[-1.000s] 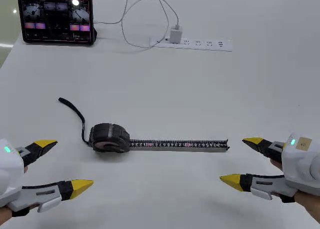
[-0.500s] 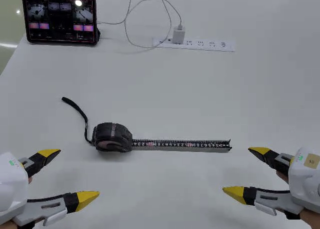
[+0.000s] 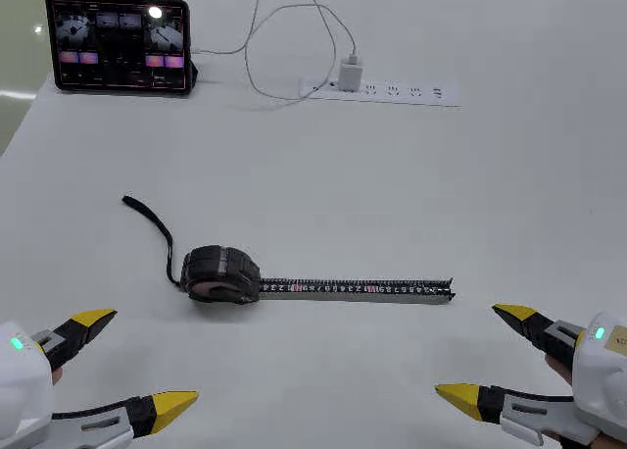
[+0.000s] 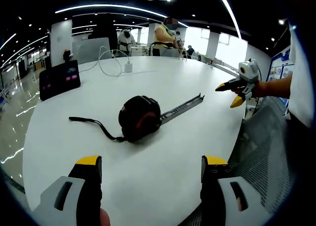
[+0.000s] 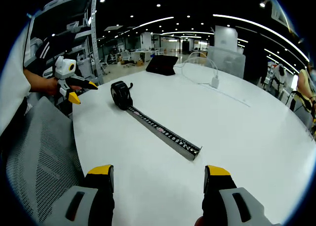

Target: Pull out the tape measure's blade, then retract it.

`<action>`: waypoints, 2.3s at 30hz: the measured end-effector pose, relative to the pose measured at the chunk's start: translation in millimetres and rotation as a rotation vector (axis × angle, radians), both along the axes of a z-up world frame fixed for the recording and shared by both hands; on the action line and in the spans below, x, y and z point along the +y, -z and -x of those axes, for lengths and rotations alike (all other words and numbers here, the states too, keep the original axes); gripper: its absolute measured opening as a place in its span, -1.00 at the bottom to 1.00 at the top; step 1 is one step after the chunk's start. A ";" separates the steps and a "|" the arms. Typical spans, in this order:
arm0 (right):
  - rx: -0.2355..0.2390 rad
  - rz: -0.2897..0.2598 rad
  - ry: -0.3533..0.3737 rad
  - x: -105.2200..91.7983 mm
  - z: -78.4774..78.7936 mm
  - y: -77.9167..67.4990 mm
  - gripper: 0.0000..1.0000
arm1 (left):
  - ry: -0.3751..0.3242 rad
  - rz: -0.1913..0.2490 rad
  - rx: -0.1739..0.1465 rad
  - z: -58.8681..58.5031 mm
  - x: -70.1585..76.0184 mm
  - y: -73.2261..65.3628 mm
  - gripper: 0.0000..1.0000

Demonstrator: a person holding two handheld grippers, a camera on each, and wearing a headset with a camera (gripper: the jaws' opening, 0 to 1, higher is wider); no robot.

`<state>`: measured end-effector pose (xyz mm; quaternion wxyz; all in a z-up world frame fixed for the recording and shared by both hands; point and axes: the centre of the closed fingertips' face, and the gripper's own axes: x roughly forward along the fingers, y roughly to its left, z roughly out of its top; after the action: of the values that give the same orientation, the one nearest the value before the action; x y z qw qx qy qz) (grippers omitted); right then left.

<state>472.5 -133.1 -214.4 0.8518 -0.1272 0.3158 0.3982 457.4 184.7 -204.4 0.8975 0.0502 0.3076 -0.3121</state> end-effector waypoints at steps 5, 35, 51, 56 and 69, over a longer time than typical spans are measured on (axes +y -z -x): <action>0.008 -0.002 -0.004 1.9 2.2 1.5 0.48 | 0.002 0.003 0.001 0.9 -0.9 0.4 0.62; 0.026 -0.008 -0.011 3.3 11.3 2.4 0.54 | -0.019 0.036 0.009 2.8 -4.2 -3.1 0.64; 0.028 0.004 -0.026 2.9 9.1 2.6 0.56 | -0.041 0.052 0.034 -10.1 -14.1 0.0 0.63; 0.029 0.004 -0.025 2.2 8.9 2.9 0.55 | -0.054 0.057 0.036 -16.1 -17.9 1.3 0.64; 0.029 0.005 -0.031 2.8 6.4 2.7 0.55 | -0.050 0.086 0.028 -36.1 -33.4 -1.0 0.62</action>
<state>466.1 -130.2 -217.1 0.8406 -0.1281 0.3272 0.4123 493.5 151.3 -203.3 0.9019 -0.0006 0.3077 -0.3030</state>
